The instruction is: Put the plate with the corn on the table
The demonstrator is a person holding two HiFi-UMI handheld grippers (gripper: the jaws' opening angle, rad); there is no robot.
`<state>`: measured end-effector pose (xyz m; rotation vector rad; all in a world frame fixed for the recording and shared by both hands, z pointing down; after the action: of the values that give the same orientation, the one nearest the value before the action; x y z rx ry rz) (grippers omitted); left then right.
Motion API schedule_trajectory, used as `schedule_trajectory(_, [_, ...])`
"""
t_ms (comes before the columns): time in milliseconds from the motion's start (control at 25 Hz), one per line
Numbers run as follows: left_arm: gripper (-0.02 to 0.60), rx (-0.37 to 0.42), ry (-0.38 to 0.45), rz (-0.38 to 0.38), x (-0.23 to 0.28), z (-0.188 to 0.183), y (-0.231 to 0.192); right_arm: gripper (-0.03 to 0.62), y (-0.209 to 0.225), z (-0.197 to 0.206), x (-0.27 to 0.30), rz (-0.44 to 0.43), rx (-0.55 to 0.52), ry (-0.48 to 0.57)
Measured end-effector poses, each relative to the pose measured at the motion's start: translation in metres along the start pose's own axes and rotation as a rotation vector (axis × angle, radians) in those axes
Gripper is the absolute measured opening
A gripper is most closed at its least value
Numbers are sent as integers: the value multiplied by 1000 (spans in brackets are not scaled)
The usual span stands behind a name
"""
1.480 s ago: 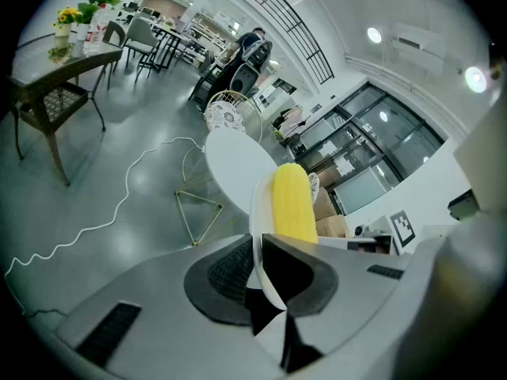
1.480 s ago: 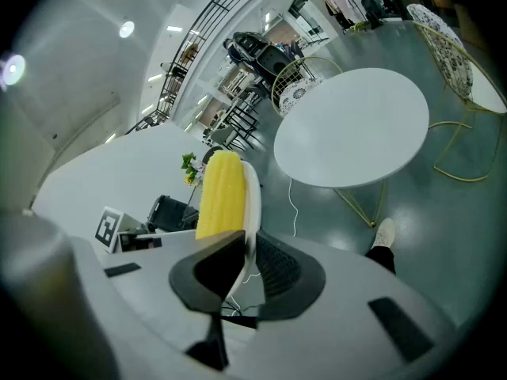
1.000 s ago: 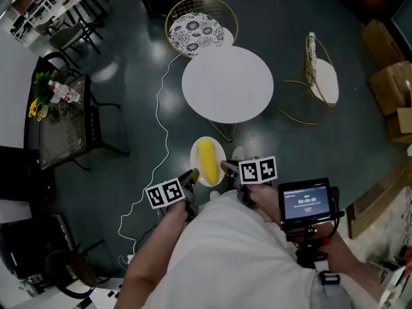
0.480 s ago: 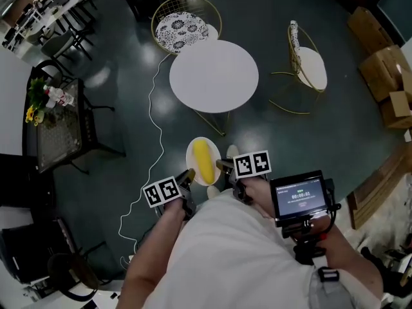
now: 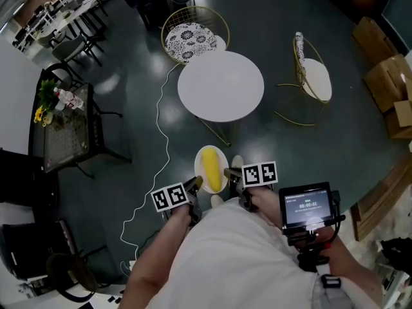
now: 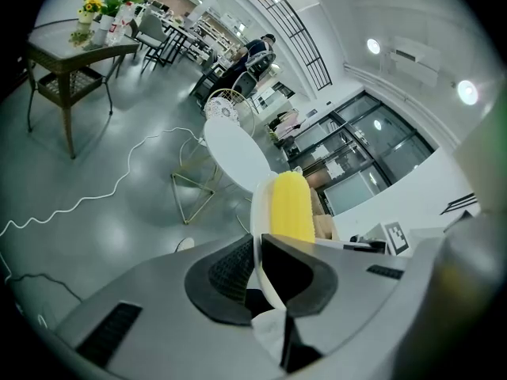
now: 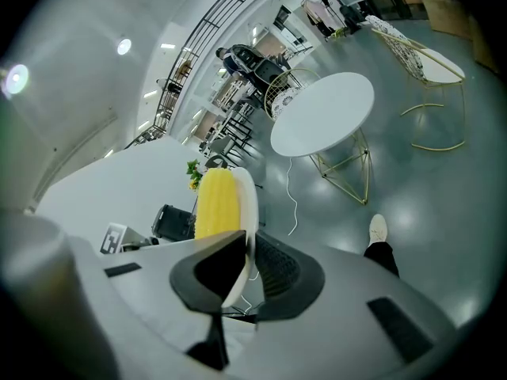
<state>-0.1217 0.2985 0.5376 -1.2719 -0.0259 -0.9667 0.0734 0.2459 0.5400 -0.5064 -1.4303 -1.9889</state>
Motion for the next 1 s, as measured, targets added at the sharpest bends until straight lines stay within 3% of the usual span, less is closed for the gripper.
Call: schedule_trajectory(1000, [40,-18,36,17,-3,-13,-3,41,-7,-13,7,-16,19,18])
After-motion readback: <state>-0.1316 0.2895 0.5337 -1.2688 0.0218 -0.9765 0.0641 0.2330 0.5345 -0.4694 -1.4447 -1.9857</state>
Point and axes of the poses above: the fingertips, and each gripper's own axes: x forward along the fingers, y to its right, z out of its underside, the point moved 7 cm from there along -x, backward along the fingers, and after that the axes turned 5 degrees about z, right-handed, at the moved point
